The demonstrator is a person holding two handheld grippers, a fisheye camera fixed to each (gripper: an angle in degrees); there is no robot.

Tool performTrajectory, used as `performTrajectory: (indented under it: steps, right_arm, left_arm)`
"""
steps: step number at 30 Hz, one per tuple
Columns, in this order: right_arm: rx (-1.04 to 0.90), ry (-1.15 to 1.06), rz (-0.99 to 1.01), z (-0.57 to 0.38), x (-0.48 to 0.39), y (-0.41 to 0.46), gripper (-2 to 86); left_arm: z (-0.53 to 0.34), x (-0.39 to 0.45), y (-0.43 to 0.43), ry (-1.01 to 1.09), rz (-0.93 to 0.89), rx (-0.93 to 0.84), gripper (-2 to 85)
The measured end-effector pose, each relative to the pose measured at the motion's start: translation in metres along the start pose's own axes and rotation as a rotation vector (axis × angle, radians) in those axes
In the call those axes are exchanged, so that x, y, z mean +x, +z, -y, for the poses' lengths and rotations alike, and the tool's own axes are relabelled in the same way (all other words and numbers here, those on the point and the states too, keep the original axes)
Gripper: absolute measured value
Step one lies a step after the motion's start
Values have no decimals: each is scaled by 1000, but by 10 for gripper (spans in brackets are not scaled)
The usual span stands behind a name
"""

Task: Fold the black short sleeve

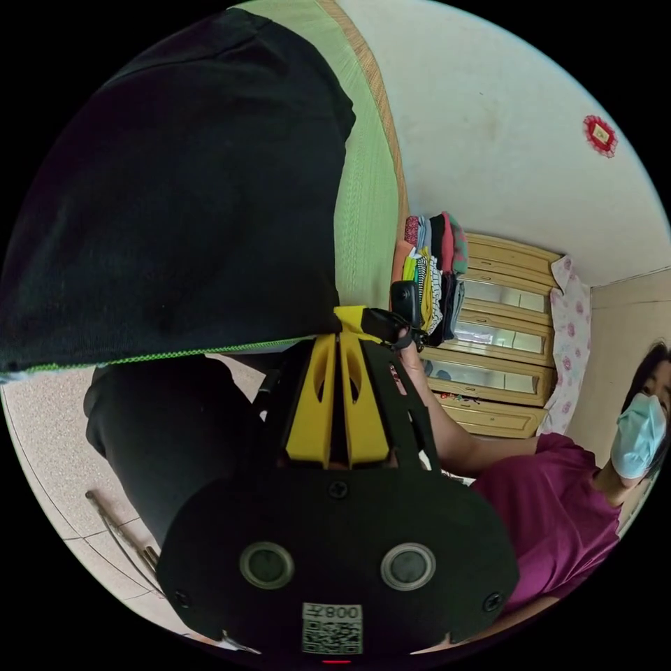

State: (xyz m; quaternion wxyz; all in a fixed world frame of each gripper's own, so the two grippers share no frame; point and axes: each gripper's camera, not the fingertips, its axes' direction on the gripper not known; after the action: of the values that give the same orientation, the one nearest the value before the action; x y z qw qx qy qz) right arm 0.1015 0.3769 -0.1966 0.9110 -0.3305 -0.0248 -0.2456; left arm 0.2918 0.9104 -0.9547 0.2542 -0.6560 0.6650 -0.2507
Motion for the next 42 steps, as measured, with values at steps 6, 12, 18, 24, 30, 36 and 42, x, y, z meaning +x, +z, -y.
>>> performTrajectory:
  steps: [6, 12, 18, 24, 30, 36, 42]
  right_arm:
    - [-2, 30, 73, -7, 10, 8, 33]
    - [8, 23, 99, -15, -4, 11, 24]
    - [2, -11, 111, -16, -31, 15, 22]
    - [5, -35, 111, -20, -53, 16, 21]
    - [18, -42, 110, -28, -67, 11, 22]
    - [23, -39, 114, -35, -79, 8, 21]
    - [29, -52, 124, -38, -97, 2, 21]
  left_arm:
    - [-24, -6, -5, 8, -4, 27, 4]
    - [-72, -33, -43, -55, -28, 161, 9]
    - [-127, -82, -70, -180, -194, 339, 39]
    - [-172, -125, -78, -285, -377, 553, 73]
    - [-207, -153, -81, -370, -449, 686, 87]
    - [-232, -162, -84, -376, -448, 714, 95]
    - [-251, -169, -90, -395, -447, 722, 103]
